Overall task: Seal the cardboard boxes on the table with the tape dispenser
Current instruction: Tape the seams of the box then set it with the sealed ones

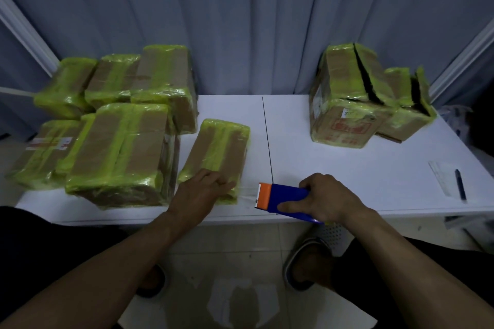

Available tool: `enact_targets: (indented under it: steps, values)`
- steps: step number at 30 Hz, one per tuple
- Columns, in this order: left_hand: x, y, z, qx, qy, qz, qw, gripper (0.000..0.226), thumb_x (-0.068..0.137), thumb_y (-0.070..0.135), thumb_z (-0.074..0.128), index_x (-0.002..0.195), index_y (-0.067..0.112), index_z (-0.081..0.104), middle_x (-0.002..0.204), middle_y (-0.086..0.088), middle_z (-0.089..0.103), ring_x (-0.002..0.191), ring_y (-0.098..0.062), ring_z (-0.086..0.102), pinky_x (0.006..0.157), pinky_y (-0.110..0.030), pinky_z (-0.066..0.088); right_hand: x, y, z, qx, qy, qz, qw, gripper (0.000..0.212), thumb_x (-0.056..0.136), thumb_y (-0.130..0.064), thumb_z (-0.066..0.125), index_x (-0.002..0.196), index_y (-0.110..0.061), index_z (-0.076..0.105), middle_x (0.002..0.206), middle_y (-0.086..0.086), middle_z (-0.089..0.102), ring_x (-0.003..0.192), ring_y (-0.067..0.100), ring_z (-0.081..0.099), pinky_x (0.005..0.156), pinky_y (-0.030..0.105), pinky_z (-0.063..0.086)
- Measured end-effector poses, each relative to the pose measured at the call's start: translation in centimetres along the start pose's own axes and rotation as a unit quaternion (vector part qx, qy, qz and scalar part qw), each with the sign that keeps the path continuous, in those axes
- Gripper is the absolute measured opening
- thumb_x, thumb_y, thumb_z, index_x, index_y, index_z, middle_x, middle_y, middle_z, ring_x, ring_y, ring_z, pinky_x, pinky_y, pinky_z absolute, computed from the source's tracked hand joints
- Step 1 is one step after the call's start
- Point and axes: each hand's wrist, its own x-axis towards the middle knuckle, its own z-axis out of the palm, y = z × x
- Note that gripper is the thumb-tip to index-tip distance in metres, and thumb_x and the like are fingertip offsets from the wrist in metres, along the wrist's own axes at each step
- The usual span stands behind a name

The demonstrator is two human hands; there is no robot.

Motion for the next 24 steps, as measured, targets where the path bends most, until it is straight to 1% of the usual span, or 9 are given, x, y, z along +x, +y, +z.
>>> enact_targets:
  steps: [2, 3, 5, 7, 8, 10, 12, 18, 24]
  values:
    - [0.0, 0.3, -0.2, 0.013, -0.003, 0.002, 1.0, 0.059, 0.066, 0.0, 0.081, 0.116, 0.03, 0.072, 0.111, 0.004, 0.066, 0.1, -0.022, 0.061, 0.06, -0.03, 0.053, 0.1, 0.2, 0.0, -0.006, 0.0, 0.0, 1.0, 0.066, 0.062, -0.079, 0.078, 0.097, -0.024, 0.071, 0.09, -0.009, 0.072, 0.079, 0.009, 0.069, 0.074, 0.033, 0.062]
    - [0.1, 0.3, -0.2, 0.01, -0.002, 0.002, 1.0, 0.049, 0.073, 0.009, 0.079, 0.116, 0.031, 0.072, 0.112, 0.005, 0.066, 0.101, -0.021, 0.06, 0.063, -0.032, 0.054, 0.2, 0.3, 0.1, -0.011, 0.0, -0.001, 1.0, 0.064, 0.063, -0.079, 0.078, 0.095, -0.024, 0.071, 0.089, -0.009, 0.072, 0.079, 0.009, 0.068, 0.075, 0.033, 0.062]
    - [0.0, 0.2, -0.1, -0.008, 0.006, -0.008, 1.0, 0.028, 0.089, 0.033, 0.062, 0.115, 0.033, 0.072, 0.111, 0.007, 0.066, 0.103, -0.018, 0.058, 0.068, -0.031, 0.055, 0.4, 0.2, 0.6, -0.027, -0.002, -0.002, 1.0, 0.062, 0.065, -0.077, 0.078, 0.097, -0.025, 0.07, 0.092, -0.007, 0.072, 0.081, 0.01, 0.068, 0.076, 0.034, 0.062]
    - [0.0, 0.1, 0.0, -0.017, 0.006, -0.02, 1.0, 0.032, 0.091, 0.044, 0.05, 0.112, 0.036, 0.073, 0.109, 0.011, 0.066, 0.103, -0.015, 0.055, 0.065, -0.028, 0.053, 0.8, -0.1, 1.3, -0.047, -0.003, 0.0, 0.999, 0.065, 0.066, -0.077, 0.078, 0.102, -0.024, 0.069, 0.097, -0.006, 0.073, 0.084, 0.012, 0.068, 0.076, 0.033, 0.061]
    - [0.1, 0.1, 0.1, -0.015, 0.008, -0.025, 1.0, 0.029, 0.091, 0.042, 0.053, 0.111, 0.038, 0.073, 0.108, 0.012, 0.066, 0.104, -0.014, 0.054, 0.062, -0.027, 0.053, 1.0, -0.3, 1.7, -0.056, -0.002, 0.002, 0.998, 0.065, 0.066, -0.077, 0.077, 0.103, -0.024, 0.069, 0.097, -0.005, 0.072, 0.084, 0.013, 0.068, 0.074, 0.032, 0.06]
    - [0.3, 0.1, 0.3, -0.016, 0.01, -0.03, 0.999, 0.024, 0.087, 0.029, 0.071, 0.109, 0.038, 0.075, 0.108, 0.011, 0.068, 0.103, -0.014, 0.054, 0.059, -0.026, 0.053, 1.5, -0.6, 2.2, -0.067, -0.001, 0.008, 0.998, 0.065, 0.066, -0.077, 0.077, 0.102, -0.024, 0.069, 0.094, -0.005, 0.07, 0.082, 0.014, 0.067, 0.07, 0.031, 0.058]
    - [0.4, 0.3, 0.3, -0.017, 0.011, -0.031, 0.999, 0.035, 0.078, 0.019, 0.083, 0.107, 0.036, 0.077, 0.107, 0.01, 0.069, 0.101, -0.016, 0.058, 0.061, -0.024, 0.05, 2.0, -0.9, 2.6, -0.074, 0.002, 0.012, 0.997, 0.065, 0.067, -0.077, 0.077, 0.103, -0.023, 0.069, 0.093, -0.005, 0.069, 0.081, 0.016, 0.066, 0.068, 0.03, 0.055]
    - [0.3, 0.4, 0.5, -0.037, 0.022, -0.033, 0.999, 0.038, 0.077, 0.016, 0.084, 0.109, 0.034, 0.076, 0.105, 0.011, 0.07, 0.103, -0.013, 0.051, 0.064, -0.02, 0.044, 3.6, -2.3, 4.1, -0.099, 0.009, 0.012, 0.995, 0.069, 0.07, -0.08, 0.072, 0.102, -0.019, 0.067, 0.095, -0.001, 0.068, 0.082, 0.019, 0.065, 0.068, 0.031, 0.054]
    - [0.1, 0.7, 0.6, -0.05, 0.019, -0.037, 0.998, 0.046, 0.075, 0.01, 0.084, 0.115, 0.031, 0.074, 0.106, 0.008, 0.07, 0.104, -0.019, 0.056, 0.059, -0.026, 0.05, 4.7, -4.0, 4.4, -0.109, -0.003, 0.01, 0.994, 0.071, 0.072, -0.078, 0.071, 0.105, -0.016, 0.068, 0.098, 0.001, 0.07, 0.087, 0.021, 0.067, 0.074, 0.034, 0.058]
